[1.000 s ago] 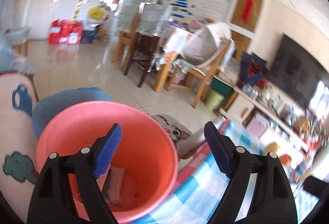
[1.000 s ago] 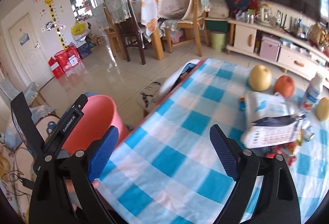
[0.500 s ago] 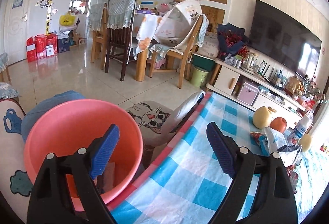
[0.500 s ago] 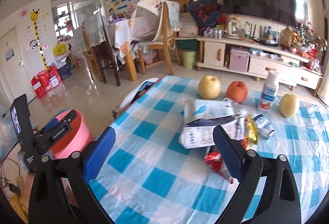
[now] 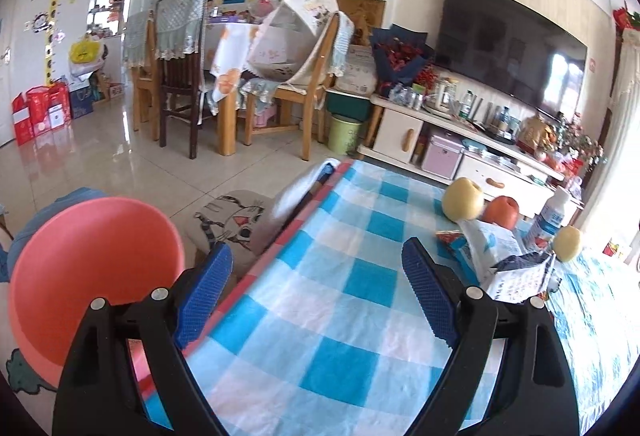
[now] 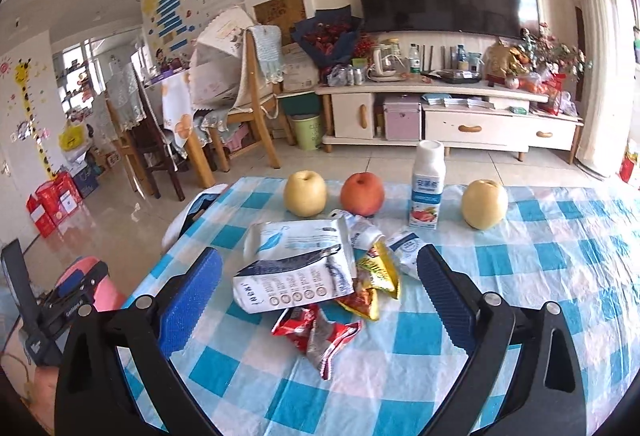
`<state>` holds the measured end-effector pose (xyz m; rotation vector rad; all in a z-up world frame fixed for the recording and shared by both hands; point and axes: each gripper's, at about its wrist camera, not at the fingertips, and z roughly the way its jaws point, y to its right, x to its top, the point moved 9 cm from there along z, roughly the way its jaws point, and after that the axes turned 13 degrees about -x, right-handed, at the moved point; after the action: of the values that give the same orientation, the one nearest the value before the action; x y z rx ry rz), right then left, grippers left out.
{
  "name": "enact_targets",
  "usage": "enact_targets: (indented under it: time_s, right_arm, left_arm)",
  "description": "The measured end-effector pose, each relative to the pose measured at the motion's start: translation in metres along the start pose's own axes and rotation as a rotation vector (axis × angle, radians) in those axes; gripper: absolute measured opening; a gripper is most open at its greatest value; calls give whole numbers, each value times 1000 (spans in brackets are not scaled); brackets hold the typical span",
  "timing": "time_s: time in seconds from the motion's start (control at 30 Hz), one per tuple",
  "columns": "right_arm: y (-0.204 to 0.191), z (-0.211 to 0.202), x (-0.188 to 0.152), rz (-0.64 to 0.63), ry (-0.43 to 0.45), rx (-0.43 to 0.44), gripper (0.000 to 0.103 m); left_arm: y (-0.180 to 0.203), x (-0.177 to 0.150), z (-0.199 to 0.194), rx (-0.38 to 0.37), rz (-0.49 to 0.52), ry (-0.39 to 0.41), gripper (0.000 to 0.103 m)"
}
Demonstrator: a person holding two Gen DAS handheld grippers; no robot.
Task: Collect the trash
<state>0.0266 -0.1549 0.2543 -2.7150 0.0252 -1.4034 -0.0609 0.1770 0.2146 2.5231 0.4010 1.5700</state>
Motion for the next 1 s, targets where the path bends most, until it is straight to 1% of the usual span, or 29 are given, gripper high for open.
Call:
enact_targets:
  time_s: [0.07, 0.2, 0.27, 0.37, 0.4, 0.43, 0.5, 0.57, 0.6, 0.63, 0.67, 0.7, 0.73, 0.83, 0.93, 1.0]
  right_arm:
    - [20, 13, 7, 50, -21, -18, 97]
    - [49, 44, 11, 130, -62, -38, 97]
    - [55, 63, 8, 146, -103, -29, 97]
    - [55, 93, 3, 127, -147, -26, 96]
    - [52, 102, 1, 116, -160, -25, 94]
    - [49, 112, -1, 109, -176, -16, 83]
    - [39, 128, -2, 93, -210, 4, 71]
    - [28, 142, -1, 73, -217, 26, 69]
    - [23, 148, 0, 64, -221, 34, 66]
    - [19, 155, 0, 54, -231, 44, 59]
    - [15, 162, 0, 43, -242, 50, 54]
    - [12, 171, 0, 34, -258, 54, 44]
    - [10, 179, 1, 32, -275, 58, 39]
    - [2, 200, 1, 30, -301, 91, 38]
    - [-5, 219, -4, 3, -326, 106, 38]
    - [-9, 230, -10, -13, -338, 97, 38]
  left_arm:
    - [13, -1, 8, -25, 15, -12, 88]
    - [47, -6, 24, -149, 7, -48, 88]
    - [63, -9, 31, -198, 12, -61, 88]
    - [86, -12, 47, -257, 17, -88, 88]
    - [93, -13, 52, -279, 16, -95, 87]
    - [97, -12, 56, -290, 15, -98, 87]
    - [105, -12, 68, -312, 10, -109, 87]
    - [110, -12, 81, -337, -9, -130, 87]
    - [113, -12, 88, -356, -26, -143, 87]
    - [115, -12, 95, -371, -40, -149, 87]
    - [117, -12, 101, -381, -45, -152, 87]
    - [119, -11, 107, -386, -49, -157, 87]
    - [121, -12, 116, -394, -56, -166, 87]
    - [123, -13, 136, -411, -87, -196, 83]
    - [129, -10, 150, -435, -98, -195, 81]
    - [131, -11, 163, -438, -104, -205, 80]
